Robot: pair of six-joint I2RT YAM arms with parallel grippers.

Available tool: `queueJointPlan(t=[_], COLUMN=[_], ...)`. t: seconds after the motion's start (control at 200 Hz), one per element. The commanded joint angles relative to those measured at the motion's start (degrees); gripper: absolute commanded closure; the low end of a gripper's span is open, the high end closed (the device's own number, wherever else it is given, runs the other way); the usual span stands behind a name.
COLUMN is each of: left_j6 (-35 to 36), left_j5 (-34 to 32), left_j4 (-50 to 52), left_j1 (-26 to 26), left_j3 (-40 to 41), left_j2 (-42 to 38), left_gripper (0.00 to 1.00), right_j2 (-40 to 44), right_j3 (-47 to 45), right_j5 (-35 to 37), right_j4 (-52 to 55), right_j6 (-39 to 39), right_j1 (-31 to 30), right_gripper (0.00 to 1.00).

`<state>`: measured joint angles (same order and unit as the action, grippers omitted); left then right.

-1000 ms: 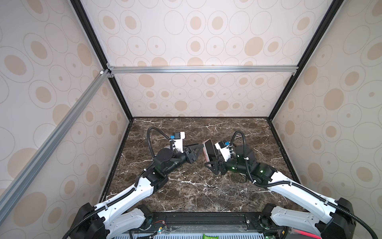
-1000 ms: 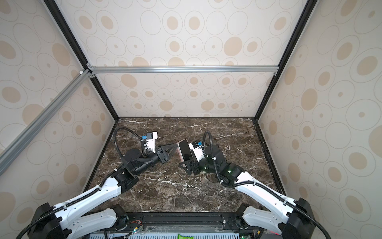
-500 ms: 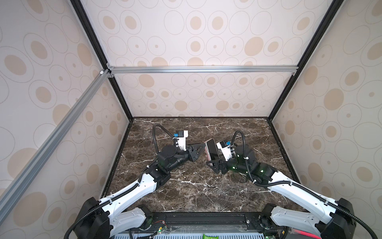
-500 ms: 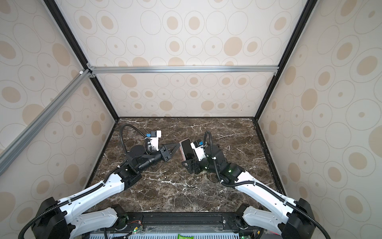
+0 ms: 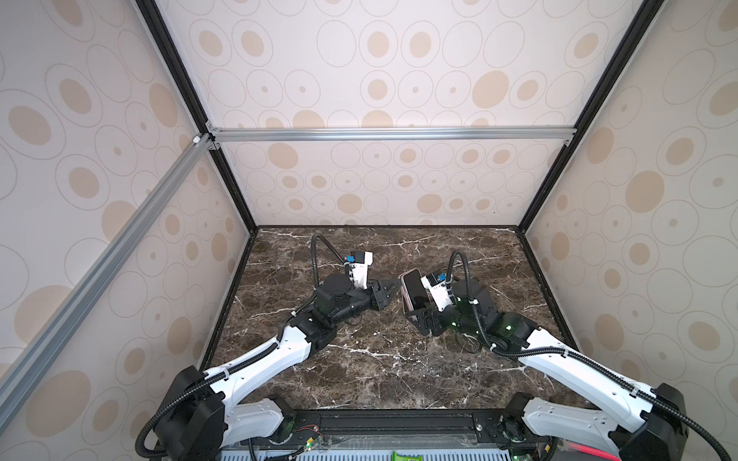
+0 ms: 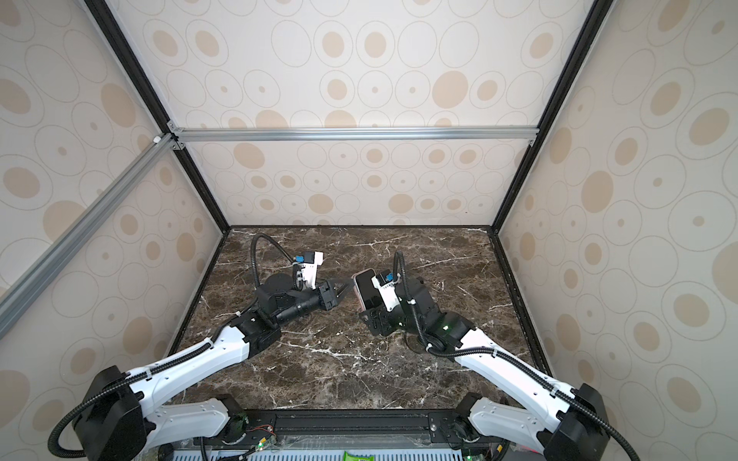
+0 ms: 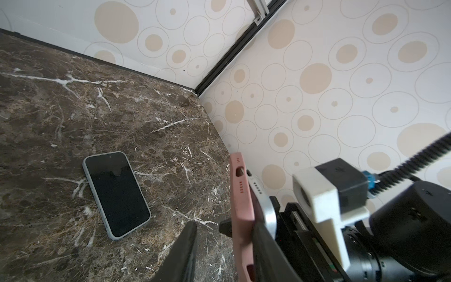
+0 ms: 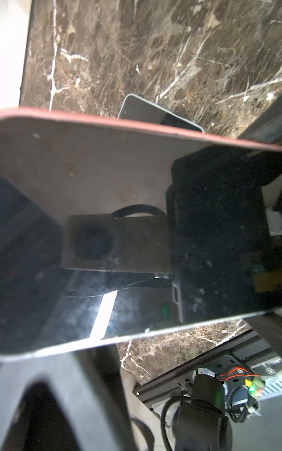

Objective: Take the phone out of the phone case
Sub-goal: Remove the phone case from the phone.

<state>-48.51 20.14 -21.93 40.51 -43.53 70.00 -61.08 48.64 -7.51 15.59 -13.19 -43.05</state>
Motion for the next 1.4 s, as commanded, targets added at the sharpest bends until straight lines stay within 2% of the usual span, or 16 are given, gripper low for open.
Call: queueJointPlan(t=[0.0,0.31,0.455,0.62,0.67,0.705,0.8,0.84,0.905,0.995,1.31,1.395], left_j6=[-1.4,-5.3,-6.8,-6.6,-6.5,-6.4,-5.4,-4.8,-3.7,-2.9,-3.2,-3.5], left_j5=[2.0,4.1,4.8,4.0,3.4,2.7,1.0,-0.4,-2.4,-4.2,-6.3,-6.5], left_j4=[3.2,-6.7,-10.6,-8.9,-8.0,-7.1,-5.0,-2.8,0.5,3.2,5.5,5.5], left_j1=[1.3,1.9,1.9,1.8,1.8,1.7,1.6,1.5,1.2,0.9,0.1,-0.4], left_j3=[-0.4,2.8,4.1,4.7,5.0,5.3,6.1,6.0,5.9,6.0,7.1,7.7], left_j2=[3.5,3.5,2.9,2.8,2.7,2.6,2.0,1.7,1.3,1.0,1.4,1.2], left_gripper=[0.63,0.65,0.78,0.95,1.0,1.0,1.0,1.0,1.0,1.0,1.0,1.0], right_j2=[2.0,2.2,2.0,-0.4,-0.7,-0.8,-0.7,-0.6,-0.7,-1.7,-5.8,-5.6], right_j3=[3.7,2.1,0.3,-0.7,-1.6,-2.4,-4.7,-5.6,-7.1,-8.6,-9.3,-9.7], right_j5=[-9.1,-8.7,-7.3,-7.1,-6.7,-6.6,-5.6,-5.2,-5.0,-5.6,-8.1,-7.7], right_j4=[-8.8,-11.4,-13.9,-14.4,-14.9,-15.2,-16.0,-16.5,-17.4,-18.6,-20.3,-20.5], right_j6=[7.6,5.8,3.0,0.1,-0.5,-0.7,-1.4,-1.8,-2.7,-3.7,-4.1,-4.0], right_j1=[-3.2,-3.3,-3.3,-3.3,-3.3,-3.3,-3.3,-3.3,-3.3,-3.3,-3.3,-3.3], right_gripper=[1.0,1.0,1.0,1.0,0.97,0.95,0.83,0.72,0.48,0.3,0.02,0.01])
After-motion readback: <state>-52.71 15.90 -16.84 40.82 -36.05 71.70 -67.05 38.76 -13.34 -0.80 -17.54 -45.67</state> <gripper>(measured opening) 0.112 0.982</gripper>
